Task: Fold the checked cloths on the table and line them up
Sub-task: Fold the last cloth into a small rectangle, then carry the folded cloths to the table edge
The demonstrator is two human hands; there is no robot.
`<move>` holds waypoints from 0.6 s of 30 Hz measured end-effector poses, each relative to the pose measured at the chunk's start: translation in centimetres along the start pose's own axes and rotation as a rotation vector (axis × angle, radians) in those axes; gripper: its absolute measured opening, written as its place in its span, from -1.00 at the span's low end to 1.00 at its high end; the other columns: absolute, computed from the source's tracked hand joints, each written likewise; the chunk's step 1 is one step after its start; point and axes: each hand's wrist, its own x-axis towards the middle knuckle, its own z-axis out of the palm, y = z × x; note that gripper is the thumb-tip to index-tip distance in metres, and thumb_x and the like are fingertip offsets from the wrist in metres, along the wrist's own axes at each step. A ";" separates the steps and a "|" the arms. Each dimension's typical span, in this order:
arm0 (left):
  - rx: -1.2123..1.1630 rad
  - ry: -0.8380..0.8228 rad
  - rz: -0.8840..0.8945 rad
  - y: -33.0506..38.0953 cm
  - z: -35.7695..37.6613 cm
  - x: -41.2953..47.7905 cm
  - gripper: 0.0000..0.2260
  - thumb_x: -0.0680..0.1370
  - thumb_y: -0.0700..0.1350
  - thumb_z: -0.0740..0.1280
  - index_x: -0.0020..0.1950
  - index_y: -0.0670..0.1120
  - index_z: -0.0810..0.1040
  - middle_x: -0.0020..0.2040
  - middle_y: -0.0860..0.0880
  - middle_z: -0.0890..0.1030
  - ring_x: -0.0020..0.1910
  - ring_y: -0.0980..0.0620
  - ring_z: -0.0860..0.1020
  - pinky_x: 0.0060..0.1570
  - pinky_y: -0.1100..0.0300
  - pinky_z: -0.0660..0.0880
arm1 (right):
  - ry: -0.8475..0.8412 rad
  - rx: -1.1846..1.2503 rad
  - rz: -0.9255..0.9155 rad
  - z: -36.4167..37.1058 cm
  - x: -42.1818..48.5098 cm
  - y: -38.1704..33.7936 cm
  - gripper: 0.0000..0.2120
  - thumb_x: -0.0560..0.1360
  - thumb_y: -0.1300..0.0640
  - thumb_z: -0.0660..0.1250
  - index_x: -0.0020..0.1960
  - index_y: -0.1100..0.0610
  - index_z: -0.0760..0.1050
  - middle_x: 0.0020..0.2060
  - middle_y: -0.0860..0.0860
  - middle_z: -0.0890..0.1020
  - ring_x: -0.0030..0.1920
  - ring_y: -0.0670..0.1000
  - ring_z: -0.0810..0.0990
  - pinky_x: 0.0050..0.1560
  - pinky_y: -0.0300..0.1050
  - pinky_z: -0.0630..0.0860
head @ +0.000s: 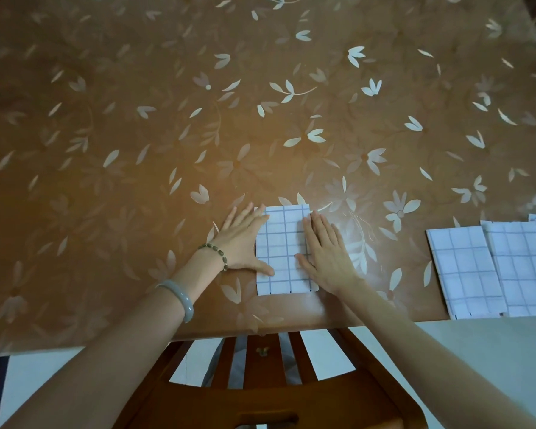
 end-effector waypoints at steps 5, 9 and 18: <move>-0.581 0.480 -0.351 1.4 0.8 -1.4 -0.35 0.40 0.12 0.47 0.40 -0.06 0.34 0.37 -0.02 0.41 0.35 0.00 0.37 0.33 0.03 0.34 | 0.105 0.284 0.117 -1.0 -1.6 -1.3 -0.60 0.43 0.20 0.29 0.26 0.23 0.43 0.16 0.20 0.44 0.07 0.22 0.48 0.02 0.07 0.54; -1.018 0.437 -0.602 3.9 2.1 -1.8 -0.52 0.47 -0.03 0.43 0.32 -0.15 0.40 0.19 -0.05 0.52 0.06 0.05 0.49 0.04 0.20 0.39 | -0.028 0.550 0.386 -0.7 -2.5 -1.4 -0.56 0.45 0.19 0.30 0.32 0.16 0.37 0.10 0.06 0.35 0.03 0.13 0.52 0.11 -0.04 0.50; -1.271 0.237 -0.524 6.0 1.0 -0.7 -0.93 0.48 -0.23 0.42 -0.07 -0.10 0.59 -0.03 -0.05 0.64 -0.17 0.09 0.58 -0.15 0.21 0.51 | -0.066 0.648 0.464 -1.0 -2.7 -1.8 -0.51 0.41 0.27 0.29 0.33 0.14 0.37 0.08 0.00 0.32 0.05 0.05 0.49 0.12 -0.12 0.49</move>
